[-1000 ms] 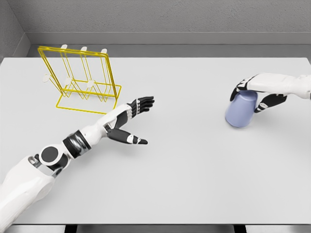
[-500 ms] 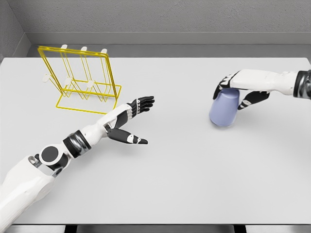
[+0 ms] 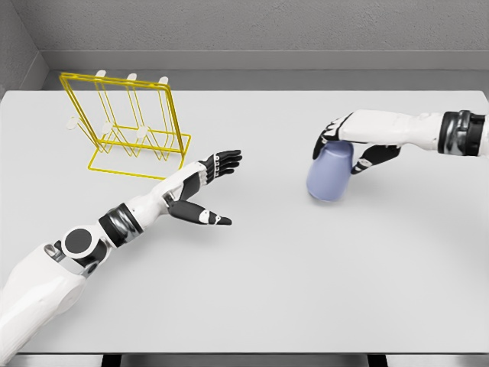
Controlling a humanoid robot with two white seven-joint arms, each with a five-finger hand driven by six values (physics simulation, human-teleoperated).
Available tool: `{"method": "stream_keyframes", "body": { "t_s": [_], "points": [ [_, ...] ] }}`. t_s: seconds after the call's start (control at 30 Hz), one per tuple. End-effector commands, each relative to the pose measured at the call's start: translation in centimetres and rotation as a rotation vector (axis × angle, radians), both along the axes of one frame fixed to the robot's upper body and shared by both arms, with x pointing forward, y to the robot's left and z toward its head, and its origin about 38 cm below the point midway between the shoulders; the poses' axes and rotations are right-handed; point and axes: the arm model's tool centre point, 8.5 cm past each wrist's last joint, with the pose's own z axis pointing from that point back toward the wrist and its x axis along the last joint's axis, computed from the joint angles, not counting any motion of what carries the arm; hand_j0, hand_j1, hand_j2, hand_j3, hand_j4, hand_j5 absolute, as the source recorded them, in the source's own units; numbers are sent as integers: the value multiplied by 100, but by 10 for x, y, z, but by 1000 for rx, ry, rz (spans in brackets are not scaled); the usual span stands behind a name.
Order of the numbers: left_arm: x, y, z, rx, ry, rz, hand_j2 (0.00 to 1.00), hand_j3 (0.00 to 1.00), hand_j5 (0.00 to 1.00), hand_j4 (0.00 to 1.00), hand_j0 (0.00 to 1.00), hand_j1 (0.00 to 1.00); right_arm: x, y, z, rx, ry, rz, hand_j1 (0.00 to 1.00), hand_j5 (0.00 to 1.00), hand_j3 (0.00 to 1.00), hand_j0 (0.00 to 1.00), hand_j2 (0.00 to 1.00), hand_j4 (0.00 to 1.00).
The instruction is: Place the cup on the cup holder with both arms
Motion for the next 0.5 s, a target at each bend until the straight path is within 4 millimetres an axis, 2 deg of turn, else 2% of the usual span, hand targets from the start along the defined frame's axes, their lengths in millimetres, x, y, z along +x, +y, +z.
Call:
{"method": "stream_keyframes", "body": {
  "t_s": [0.0,0.47],
  "points": [
    [0,0,0,-5,3,1,100,100,100,100,100,100,1,8,-1,17,4,11,64,64,64,64,64,64],
    [10,-5,-11,-26,35,37,100,100,100,100,100,100,2,42,-6,62,12,71,64,64,64,64,64,64]
  ]
}}
